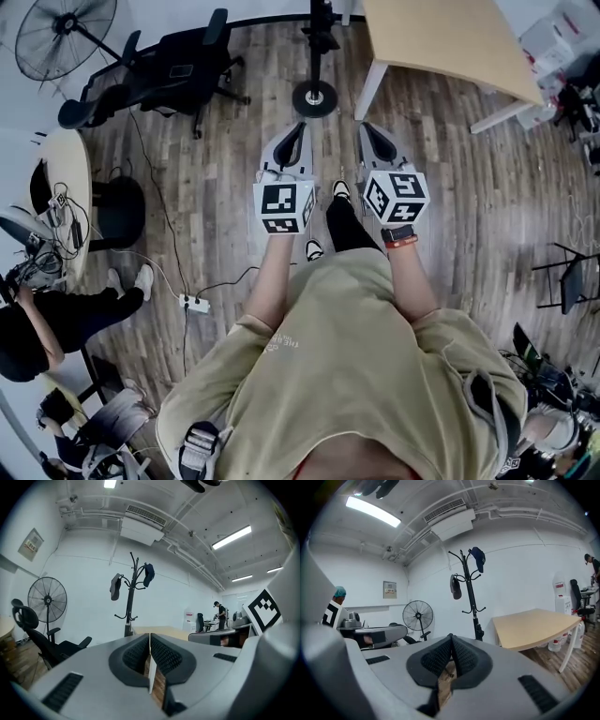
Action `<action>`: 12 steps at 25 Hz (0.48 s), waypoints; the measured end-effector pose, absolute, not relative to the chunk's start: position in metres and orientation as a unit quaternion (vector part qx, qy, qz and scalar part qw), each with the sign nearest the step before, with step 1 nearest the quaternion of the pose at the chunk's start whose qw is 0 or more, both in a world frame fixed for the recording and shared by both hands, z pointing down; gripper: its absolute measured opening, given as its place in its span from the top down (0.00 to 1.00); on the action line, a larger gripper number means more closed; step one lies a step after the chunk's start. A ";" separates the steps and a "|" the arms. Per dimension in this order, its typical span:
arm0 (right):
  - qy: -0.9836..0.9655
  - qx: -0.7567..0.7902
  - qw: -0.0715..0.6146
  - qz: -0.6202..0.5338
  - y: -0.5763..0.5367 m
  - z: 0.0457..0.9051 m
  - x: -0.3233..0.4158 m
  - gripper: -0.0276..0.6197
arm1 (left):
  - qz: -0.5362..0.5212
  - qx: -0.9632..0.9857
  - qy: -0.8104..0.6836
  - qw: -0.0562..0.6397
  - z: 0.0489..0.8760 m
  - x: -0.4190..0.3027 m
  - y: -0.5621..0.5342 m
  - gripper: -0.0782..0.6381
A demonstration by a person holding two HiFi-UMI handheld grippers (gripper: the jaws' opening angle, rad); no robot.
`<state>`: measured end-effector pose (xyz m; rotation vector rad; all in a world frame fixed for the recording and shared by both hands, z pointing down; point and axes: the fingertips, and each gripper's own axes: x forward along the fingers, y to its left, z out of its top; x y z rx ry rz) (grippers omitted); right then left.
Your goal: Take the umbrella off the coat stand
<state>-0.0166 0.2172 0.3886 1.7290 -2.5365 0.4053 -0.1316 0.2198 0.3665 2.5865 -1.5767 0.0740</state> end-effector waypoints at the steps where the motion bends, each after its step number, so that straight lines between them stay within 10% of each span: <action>1: -0.819 0.558 0.020 0.130 0.205 0.389 -0.015 0.93 | 0.027 0.852 -0.520 0.055 0.368 -0.130 0.210 0.85; 12: -0.821 0.554 -0.013 0.138 0.057 0.367 0.001 0.93 | 0.035 0.851 -0.523 0.037 0.350 -0.115 0.071 0.85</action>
